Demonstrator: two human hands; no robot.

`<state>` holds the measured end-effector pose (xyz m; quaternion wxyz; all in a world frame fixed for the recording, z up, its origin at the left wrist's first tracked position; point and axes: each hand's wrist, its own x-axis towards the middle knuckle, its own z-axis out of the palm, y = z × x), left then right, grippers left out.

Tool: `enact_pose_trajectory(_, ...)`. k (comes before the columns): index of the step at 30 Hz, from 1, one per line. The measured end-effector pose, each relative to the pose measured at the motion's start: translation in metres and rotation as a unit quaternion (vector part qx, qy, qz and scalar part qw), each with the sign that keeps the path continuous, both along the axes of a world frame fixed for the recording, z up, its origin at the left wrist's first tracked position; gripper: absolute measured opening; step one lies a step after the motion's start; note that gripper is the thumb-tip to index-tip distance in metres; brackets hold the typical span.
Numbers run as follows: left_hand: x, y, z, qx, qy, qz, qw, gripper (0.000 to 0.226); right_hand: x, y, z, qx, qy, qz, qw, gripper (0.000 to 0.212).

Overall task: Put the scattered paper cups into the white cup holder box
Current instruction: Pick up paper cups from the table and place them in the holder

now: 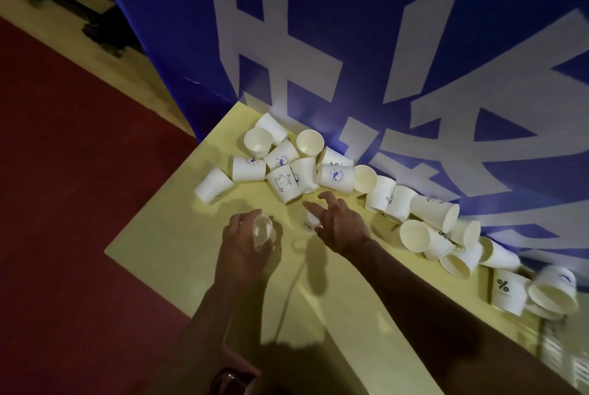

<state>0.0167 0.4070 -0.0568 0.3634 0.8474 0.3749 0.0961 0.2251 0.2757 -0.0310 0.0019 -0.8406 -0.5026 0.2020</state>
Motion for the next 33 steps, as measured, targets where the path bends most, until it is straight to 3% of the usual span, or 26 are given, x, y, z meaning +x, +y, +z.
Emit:
enact_pose_trajectory(7,-0.007,-0.016,0.001,-0.039,-0.001,0.01,0.999,0.064,0.001,-0.025,-0.021,0.081,0.094,-0.058,0.991,0.047)
enact_pose_trajectory(10,-0.003,-0.024,0.002,-0.045,-0.006,0.005,0.999,0.063,-0.001,-0.044,-0.032,0.066,0.079,-0.081,0.991,0.054)
enact_pose_trajectory(16,-0.012,-0.038,0.001,-0.055,0.011,-0.002,0.998,0.064,-0.012,-0.06,-0.038,-0.09,0.042,-0.128,0.987,0.094)
enact_pose_trajectory(20,-0.024,-0.041,0.0,-0.053,0.022,-0.003,0.998,0.066,-0.015,-0.058,-0.038,-0.073,0.061,-0.11,0.989,0.06)
enact_pose_trajectory(24,-0.028,-0.044,0.006,-0.064,0.037,0.004,0.997,0.067,-0.011,-0.056,-0.03,-0.049,0.088,-0.119,0.988,0.039)
enact_pose_trajectory(29,-0.019,-0.055,0.018,-0.064,0.016,-0.017,0.998,0.065,-0.008,-0.085,-0.016,0.048,0.112,-0.153,0.981,0.031)
enact_pose_trajectory(33,0.002,-0.073,0.032,-0.085,0.018,-0.044,0.995,0.064,-0.016,-0.123,0.012,0.12,0.107,-0.189,0.969,0.036)
